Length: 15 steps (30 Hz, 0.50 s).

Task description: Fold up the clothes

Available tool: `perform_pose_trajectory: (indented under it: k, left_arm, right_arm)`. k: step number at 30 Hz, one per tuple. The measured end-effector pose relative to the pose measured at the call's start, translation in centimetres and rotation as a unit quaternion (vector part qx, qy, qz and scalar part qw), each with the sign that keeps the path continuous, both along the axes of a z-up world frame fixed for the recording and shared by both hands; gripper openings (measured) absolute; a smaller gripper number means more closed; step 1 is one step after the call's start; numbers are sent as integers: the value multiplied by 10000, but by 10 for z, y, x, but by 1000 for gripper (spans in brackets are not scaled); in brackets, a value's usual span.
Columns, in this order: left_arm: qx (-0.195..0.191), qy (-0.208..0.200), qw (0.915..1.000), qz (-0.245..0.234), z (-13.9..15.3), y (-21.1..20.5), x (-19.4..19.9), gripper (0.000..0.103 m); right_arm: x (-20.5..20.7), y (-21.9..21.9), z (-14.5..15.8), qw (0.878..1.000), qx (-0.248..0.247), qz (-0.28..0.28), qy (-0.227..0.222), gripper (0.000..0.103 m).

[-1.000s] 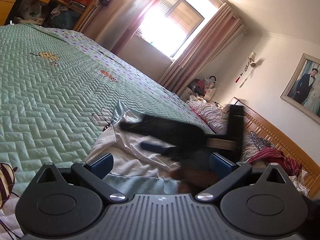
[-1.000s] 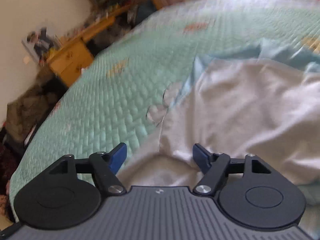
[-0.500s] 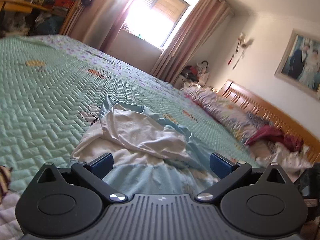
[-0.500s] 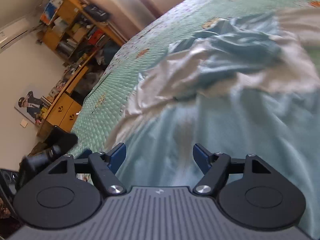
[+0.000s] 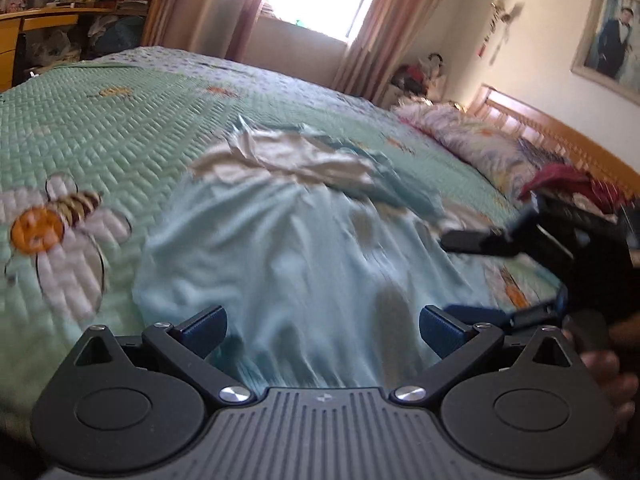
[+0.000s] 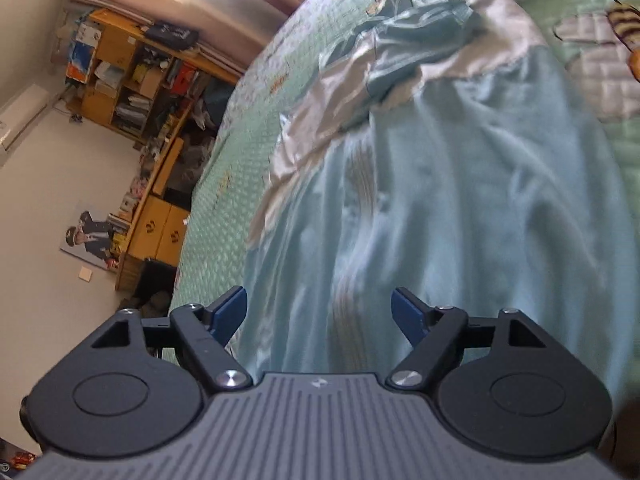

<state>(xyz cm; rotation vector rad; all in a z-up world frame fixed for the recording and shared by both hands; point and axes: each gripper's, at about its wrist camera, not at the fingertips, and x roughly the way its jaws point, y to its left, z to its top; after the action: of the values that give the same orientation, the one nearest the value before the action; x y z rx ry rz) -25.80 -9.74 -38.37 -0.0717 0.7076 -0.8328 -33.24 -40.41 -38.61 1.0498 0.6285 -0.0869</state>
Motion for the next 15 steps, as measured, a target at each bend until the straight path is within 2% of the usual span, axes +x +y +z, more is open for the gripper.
perform_pose_trajectory:
  k: [4, 7, 11, 15]
  left_arm:
    - [232, -150, 9993, -255, 5, -6, -26, 102]
    - [242, -354, 9987, -288, 17, -7, -32, 102]
    - [254, -708, 9960, -491, 29, -15, -27, 102]
    - [697, -885, 9924, -495, 15, -37, -5, 102]
  right_arm:
    - [-24, 2, -4, 10000, 23, -49, 39, 82]
    - [-37, 0, -7, 9997, 64, -153, 162, 82]
    - [-46, -1, -8, 9997, 108, -197, 97, 82]
    - [-48, 1, -8, 9997, 153, -178, 43, 82]
